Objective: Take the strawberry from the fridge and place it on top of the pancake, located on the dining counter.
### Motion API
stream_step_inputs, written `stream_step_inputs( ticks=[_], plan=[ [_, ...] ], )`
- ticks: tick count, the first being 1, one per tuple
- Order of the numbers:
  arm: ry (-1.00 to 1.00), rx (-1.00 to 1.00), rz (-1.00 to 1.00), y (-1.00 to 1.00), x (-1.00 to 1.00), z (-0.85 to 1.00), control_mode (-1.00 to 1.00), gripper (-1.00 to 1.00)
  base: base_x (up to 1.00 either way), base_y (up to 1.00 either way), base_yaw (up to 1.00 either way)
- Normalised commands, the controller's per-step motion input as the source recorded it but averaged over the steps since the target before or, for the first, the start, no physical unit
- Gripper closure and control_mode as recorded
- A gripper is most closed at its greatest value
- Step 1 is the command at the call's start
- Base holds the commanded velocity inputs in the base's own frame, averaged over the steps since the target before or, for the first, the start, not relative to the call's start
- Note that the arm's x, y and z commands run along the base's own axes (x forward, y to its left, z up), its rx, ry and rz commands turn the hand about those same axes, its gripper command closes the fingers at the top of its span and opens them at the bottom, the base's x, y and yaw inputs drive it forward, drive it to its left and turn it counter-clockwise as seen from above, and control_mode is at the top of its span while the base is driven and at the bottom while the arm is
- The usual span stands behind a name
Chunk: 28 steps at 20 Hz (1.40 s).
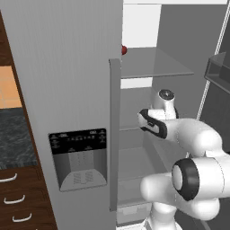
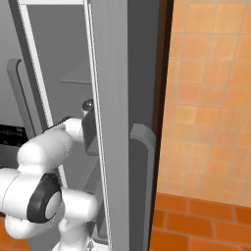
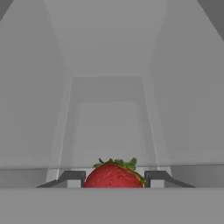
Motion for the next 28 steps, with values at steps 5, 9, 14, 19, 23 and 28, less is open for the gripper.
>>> stream_step_inputs(
  ticks=[5, 9, 14, 19, 23, 28],
  plan=[
    [-0.02, 0.0, 0.0, 0.1, -1.0, 0.73, -1.0, 1.0, 0.0, 0.0, 0.0],
    [0.0, 0.0, 0.0, 0.0, -1.0, 0.78, -1.0, 1.0, 0.0, 0.0, 0.0],
    [0.0, 0.0, 0.0, 0.09, -0.93, 0.74, -1.0, 1.0, 0.0, 0.0, 0.0],
    [0.07, 0.0, 0.0, 0.11, -0.82, 0.58, -1.0, 1.0, 0.0, 0.0, 0.0],
    [0.07, 0.0, 0.0, 0.07, -0.92, 0.46, -1.0, 1.0, 0.0, 0.0, 0.0],
    [0.08, 0.0, 0.0, 0.18, -0.88, 0.47, -1.0, 1.0, 0.0, 0.0, 0.0]
  ],
)
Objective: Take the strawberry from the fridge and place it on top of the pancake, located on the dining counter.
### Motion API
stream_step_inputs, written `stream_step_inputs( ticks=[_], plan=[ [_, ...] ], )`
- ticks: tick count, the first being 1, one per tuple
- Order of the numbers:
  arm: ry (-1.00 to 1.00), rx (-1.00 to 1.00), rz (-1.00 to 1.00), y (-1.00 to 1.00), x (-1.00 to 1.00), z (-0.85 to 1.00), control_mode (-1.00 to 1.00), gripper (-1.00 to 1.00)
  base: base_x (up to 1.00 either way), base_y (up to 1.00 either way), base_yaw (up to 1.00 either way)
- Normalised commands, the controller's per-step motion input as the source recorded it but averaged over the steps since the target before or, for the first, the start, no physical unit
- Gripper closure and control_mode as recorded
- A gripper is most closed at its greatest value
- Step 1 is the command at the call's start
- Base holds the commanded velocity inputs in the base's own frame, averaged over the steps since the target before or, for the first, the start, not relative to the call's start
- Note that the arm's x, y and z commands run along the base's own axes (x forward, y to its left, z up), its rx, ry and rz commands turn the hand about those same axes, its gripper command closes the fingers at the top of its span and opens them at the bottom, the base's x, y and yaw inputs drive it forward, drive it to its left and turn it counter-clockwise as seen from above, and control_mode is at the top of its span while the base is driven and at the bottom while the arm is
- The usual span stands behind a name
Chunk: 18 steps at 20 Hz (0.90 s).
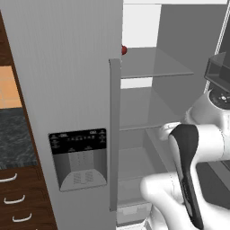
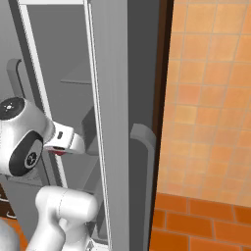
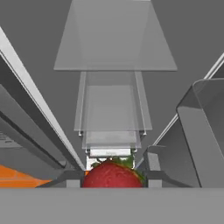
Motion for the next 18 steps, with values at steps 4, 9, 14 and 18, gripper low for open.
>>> stream_step_inputs(
  ticks=[4, 9, 14, 18],
  plan=[
    [0.08, 0.02, 0.0, 0.11, -0.7, 0.12, -1.0, 1.0, 0.0, 0.0, 0.0],
    [0.0, 0.0, 0.0, 0.0, -0.52, -0.04, -1.0, 1.0, 0.0, 0.0, 0.0],
    [0.0, 0.0, 0.0, 0.0, -0.05, 0.0, -1.0, 1.0, 0.0, 0.0, 0.0],
    [0.0, 0.0, 0.0, 0.0, 0.0, 0.0, -1.0, 1.0, 0.0, 0.0, 0.0]
  ],
)
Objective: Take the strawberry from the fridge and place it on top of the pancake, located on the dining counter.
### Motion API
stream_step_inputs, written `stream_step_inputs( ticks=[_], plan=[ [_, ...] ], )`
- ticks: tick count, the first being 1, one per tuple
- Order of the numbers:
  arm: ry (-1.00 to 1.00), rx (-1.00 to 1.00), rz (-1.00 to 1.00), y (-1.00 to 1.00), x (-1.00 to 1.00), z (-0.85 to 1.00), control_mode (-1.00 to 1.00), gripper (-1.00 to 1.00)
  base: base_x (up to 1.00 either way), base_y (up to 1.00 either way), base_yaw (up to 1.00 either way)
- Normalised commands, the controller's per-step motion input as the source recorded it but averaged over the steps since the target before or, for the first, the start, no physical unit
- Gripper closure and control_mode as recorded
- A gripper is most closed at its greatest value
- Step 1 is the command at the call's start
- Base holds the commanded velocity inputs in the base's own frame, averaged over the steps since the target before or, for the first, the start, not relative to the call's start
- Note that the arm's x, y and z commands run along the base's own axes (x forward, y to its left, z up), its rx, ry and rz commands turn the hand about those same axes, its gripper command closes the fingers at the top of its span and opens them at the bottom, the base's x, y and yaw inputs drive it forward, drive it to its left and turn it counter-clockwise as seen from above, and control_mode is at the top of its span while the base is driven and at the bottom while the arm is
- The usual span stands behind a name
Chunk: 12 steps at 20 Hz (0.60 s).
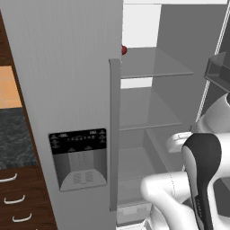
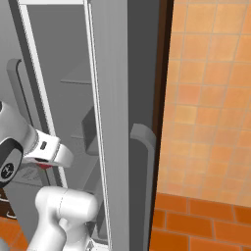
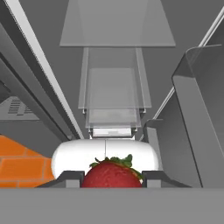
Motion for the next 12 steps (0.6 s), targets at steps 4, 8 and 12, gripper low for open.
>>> stream_step_inputs(
  ticks=[4, 8, 12],
  plan=[
    [0.0, 0.0, 0.0, 0.04, -0.19, 0.0, 1.0, 1.0, -0.14, 0.04, 0.0],
    [0.0, 0.0, 0.0, 0.0, 0.0, 0.0, 1.0, 1.0, -0.47, 0.5, -0.01],
    [0.0, 0.0, 0.0, 0.0, 0.0, 0.0, 1.0, 1.0, -0.2, 0.73, -0.11]
  ],
)
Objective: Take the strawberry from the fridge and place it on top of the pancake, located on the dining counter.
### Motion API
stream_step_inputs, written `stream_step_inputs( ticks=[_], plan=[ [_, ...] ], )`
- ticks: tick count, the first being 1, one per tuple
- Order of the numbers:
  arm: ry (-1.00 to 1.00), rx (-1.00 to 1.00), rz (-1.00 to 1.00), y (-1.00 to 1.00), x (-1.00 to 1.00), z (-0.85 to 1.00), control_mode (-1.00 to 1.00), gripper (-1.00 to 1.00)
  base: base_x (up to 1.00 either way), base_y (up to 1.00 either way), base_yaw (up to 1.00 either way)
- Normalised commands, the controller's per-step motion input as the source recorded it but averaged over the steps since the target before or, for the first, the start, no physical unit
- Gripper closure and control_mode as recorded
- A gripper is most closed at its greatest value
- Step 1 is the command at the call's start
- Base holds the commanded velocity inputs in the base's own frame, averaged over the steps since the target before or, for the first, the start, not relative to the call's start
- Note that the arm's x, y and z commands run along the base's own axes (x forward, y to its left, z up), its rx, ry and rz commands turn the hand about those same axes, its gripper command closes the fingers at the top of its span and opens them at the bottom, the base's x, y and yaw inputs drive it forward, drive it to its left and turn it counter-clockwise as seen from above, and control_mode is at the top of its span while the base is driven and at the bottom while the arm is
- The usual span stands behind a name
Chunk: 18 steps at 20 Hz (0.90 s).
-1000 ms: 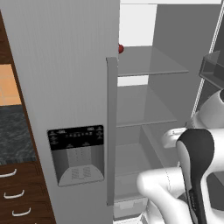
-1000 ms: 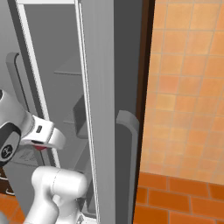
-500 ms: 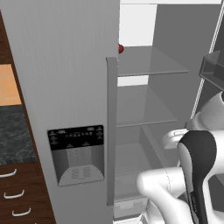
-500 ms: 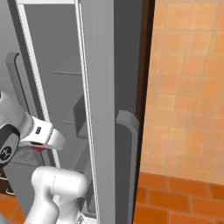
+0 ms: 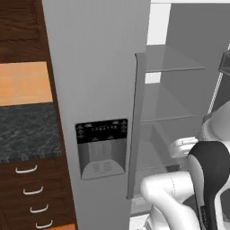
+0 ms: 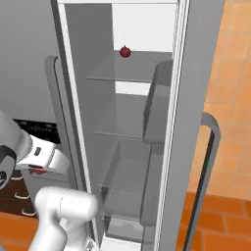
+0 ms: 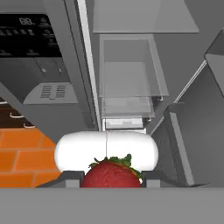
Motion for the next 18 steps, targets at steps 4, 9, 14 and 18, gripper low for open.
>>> stream_step_inputs(
  ticks=[4, 9, 14, 18],
  plan=[
    [0.0, 0.0, 0.0, 0.0, 0.0, 0.0, 1.0, 1.0, -0.31, 0.4, -0.34],
    [0.0, 0.0, 0.0, 0.0, 0.0, 0.0, 1.0, 1.0, -0.37, 0.13, -0.76],
    [0.0, 0.0, 0.0, 0.0, 0.0, 0.0, 1.0, 1.0, -0.47, 0.0, -0.84],
    [0.0, 0.0, 0.0, 0.0, 0.0, 0.0, 1.0, 1.0, -0.47, -0.05, -0.82]
  ],
)
